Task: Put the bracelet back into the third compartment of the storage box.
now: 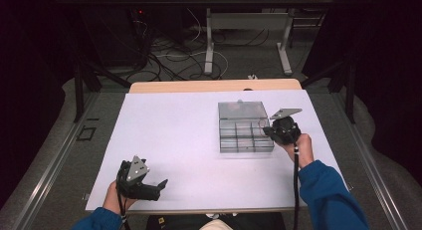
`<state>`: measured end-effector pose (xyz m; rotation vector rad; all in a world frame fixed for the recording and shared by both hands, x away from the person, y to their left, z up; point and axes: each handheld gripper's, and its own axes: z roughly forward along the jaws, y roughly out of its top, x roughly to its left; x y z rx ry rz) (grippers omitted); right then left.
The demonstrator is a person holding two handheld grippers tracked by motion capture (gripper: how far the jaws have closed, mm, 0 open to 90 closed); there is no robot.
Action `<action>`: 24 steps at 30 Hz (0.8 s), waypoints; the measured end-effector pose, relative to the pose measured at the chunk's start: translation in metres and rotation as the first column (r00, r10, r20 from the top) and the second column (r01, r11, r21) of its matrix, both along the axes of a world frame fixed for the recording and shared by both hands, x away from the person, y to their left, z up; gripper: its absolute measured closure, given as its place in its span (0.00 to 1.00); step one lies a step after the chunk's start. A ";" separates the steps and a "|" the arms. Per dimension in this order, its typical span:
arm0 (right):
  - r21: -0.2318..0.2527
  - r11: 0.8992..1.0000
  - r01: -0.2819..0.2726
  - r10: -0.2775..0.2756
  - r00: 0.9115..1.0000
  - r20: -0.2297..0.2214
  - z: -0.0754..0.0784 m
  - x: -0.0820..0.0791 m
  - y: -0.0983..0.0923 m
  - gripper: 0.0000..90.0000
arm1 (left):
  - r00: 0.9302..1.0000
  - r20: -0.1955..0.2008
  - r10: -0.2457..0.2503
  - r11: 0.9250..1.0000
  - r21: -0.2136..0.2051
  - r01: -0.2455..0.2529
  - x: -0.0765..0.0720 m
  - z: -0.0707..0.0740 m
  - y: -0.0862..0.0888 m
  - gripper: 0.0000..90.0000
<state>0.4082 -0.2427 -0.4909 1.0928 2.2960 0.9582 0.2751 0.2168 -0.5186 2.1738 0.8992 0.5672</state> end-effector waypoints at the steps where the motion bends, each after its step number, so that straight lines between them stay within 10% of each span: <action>1: -0.006 1.000 0.001 -0.001 1.000 -0.002 0.000 0.000 0.000 1.00 | 1.000 -0.001 0.000 1.000 0.004 0.000 0.000 0.000 0.000 0.01; 24: -0.008 1.000 0.006 -0.006 1.000 -0.013 -0.003 0.017 -0.001 1.00 | 1.000 0.007 -0.002 1.000 0.014 0.002 0.001 0.000 -0.002 0.01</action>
